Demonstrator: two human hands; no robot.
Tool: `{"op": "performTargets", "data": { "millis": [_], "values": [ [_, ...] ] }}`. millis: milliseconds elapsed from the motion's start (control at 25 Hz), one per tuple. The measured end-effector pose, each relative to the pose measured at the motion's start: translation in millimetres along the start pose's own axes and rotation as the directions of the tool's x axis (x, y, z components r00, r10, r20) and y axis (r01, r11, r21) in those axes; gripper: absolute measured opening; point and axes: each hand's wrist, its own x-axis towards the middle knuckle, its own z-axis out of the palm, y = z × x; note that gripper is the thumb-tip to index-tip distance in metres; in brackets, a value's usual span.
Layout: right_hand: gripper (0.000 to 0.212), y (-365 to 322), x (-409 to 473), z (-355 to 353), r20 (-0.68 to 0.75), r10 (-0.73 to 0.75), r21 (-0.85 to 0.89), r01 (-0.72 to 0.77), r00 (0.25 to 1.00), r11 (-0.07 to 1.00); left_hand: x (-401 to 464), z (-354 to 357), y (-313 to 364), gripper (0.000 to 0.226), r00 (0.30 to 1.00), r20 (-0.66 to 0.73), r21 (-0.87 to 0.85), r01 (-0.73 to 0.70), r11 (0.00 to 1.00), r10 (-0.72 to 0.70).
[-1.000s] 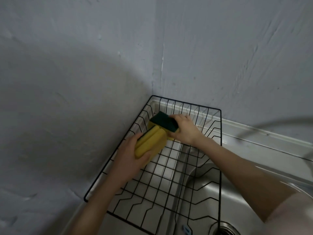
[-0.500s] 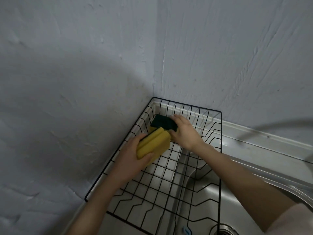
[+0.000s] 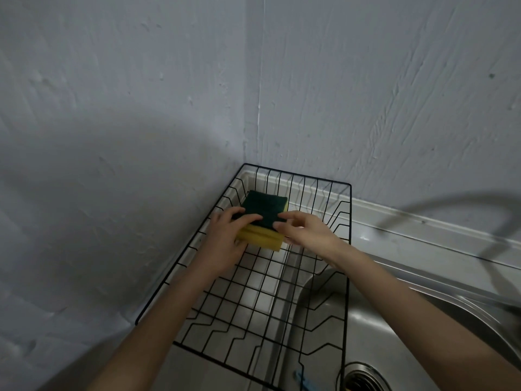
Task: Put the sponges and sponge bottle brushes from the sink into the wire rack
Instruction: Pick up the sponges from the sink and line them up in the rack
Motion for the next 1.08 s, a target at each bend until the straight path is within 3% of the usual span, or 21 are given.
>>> {"op": "performTargets", "data": {
  "millis": [320,560,840,1080],
  "values": [
    [0.058,20,20,17,-0.072,-0.049,-0.275,0.027,0.996,0.961,6,21,-9,0.045,0.99,0.129,-0.031,0.059,0.998,-0.054],
    [0.055,19,26,22,-0.102,-0.035,-0.252,0.008,0.994,0.968,10,25,-9,0.044,0.979,0.189,-0.001,0.075,0.997,-0.074],
    [0.056,18,26,29,-0.144,-0.003,-0.174,-0.023,0.99,0.984,9,20,-7,0.044,0.982,0.164,0.011,0.093,0.996,-0.093],
    [0.054,13,23,30,-0.138,-0.034,-0.267,-0.004,0.99,0.964,3,18,-2,0.047,0.976,0.199,0.077,0.076,0.994,-0.09]
  ]
}}
